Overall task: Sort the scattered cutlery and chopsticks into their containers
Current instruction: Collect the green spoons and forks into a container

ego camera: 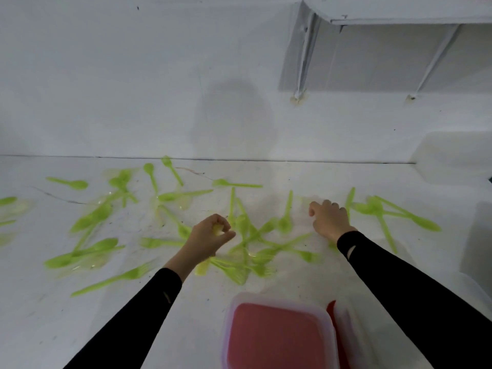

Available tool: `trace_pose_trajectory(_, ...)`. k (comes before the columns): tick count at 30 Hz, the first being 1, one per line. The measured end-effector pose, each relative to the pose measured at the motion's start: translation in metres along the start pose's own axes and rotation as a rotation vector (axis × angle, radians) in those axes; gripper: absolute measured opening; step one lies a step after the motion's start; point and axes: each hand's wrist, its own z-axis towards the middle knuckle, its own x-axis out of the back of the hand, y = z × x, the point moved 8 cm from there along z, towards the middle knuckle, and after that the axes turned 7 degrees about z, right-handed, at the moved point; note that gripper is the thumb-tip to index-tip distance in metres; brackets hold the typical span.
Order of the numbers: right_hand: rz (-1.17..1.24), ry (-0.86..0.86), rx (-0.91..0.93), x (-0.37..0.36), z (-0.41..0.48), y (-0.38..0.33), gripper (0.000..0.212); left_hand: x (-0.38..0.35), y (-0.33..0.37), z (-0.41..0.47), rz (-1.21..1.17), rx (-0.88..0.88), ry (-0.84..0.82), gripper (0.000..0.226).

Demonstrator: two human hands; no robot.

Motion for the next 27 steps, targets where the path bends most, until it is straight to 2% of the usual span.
trace_pose_trajectory(2,0.098,0.040,0.005,0.003,0.000,0.002,0.032,-0.011,-0.006,-0.002,0.228,-0.094,-0.032,0.023)
trace_pose_trajectory(5,0.307,0.146,0.027,0.017,-0.003,-0.003,0.023,-0.023,-0.019,-0.006,0.439,-0.064,-0.094,0.027)
trace_pose_trajectory(9,0.579,0.264,0.093,0.038,-0.015,-0.027,0.018,-0.027,-0.019,-0.013,0.514,-0.071,-0.078,0.017)
trace_pose_trajectory(11,0.701,0.258,0.174,0.043,-0.023,-0.048,0.026,-0.021,-0.015,-0.014,0.438,-0.120,-0.037,0.013)
trace_pose_trajectory(13,0.770,0.238,0.287,0.049,-0.034,-0.074,0.036,-0.008,-0.011,-0.015,0.254,-0.124,-0.024,0.016)
trace_pose_trajectory(16,0.770,0.154,0.445,0.055,-0.050,-0.113,0.025,0.017,-0.007,-0.015,0.024,-0.089,-0.015,0.015)
trace_pose_trajectory(19,0.709,0.061,0.626,0.052,-0.065,-0.152,0.024,0.046,-0.011,-0.017,-0.084,-0.040,0.058,0.023)
trace_pose_trajectory(21,0.703,0.016,0.723,0.049,-0.073,-0.175,0.024,0.055,-0.011,-0.019,-0.126,-0.040,0.042,0.026)
trace_pose_trajectory(24,0.771,-0.034,0.760,0.047,-0.079,-0.203,0.013,0.057,-0.003,-0.022,-0.246,-0.052,-0.005,0.022)
trace_pose_trajectory(27,0.886,-0.044,0.725,0.047,-0.076,-0.222,0.010,0.061,-0.003,-0.020,-0.455,0.007,0.077,0.014)
